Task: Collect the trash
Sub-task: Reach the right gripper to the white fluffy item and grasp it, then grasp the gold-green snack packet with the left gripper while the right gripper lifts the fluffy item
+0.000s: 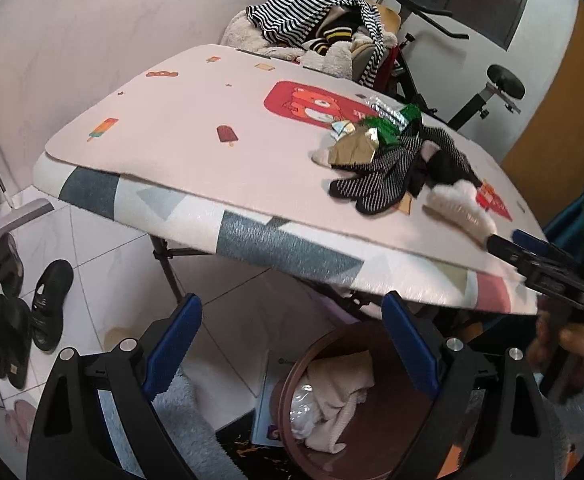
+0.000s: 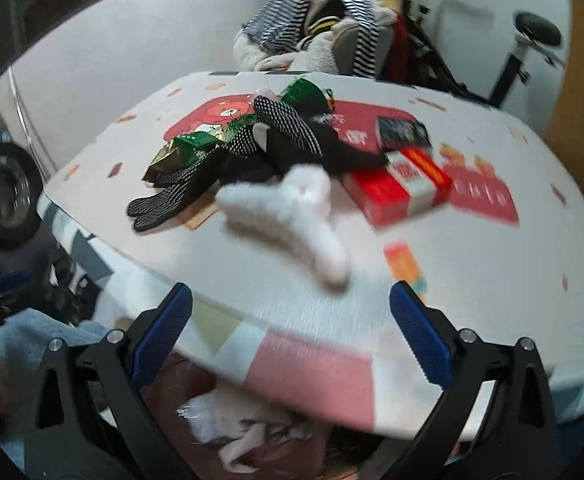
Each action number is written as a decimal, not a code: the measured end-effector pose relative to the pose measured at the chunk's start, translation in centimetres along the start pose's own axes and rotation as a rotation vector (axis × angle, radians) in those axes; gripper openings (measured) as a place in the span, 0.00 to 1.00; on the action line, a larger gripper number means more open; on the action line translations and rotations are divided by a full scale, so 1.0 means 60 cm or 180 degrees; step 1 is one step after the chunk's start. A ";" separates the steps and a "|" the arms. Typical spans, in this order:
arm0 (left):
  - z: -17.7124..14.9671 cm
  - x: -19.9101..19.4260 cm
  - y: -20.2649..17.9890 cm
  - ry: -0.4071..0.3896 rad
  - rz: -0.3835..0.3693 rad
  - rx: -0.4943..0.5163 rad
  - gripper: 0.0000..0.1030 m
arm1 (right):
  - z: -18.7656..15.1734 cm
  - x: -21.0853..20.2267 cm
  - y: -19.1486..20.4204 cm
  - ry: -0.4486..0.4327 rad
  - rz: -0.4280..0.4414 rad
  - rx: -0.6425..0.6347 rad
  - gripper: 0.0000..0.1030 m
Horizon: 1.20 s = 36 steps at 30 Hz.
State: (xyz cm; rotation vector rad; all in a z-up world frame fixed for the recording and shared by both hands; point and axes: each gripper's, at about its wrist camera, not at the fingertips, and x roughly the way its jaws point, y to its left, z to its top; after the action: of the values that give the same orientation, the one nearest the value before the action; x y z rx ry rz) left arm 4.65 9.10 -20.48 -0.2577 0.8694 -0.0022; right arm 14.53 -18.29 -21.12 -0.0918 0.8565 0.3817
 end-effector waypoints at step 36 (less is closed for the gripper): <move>0.194 0.147 -0.094 0.0157 -0.0369 0.0376 0.56 | 0.013 -0.023 -0.007 -0.0203 0.0343 0.0522 0.46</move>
State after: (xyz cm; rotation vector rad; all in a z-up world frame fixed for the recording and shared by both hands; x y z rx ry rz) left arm 19.73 5.27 -18.73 -0.1977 0.8991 -0.1678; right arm 14.45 -18.92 -19.59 0.1183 0.8285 0.4118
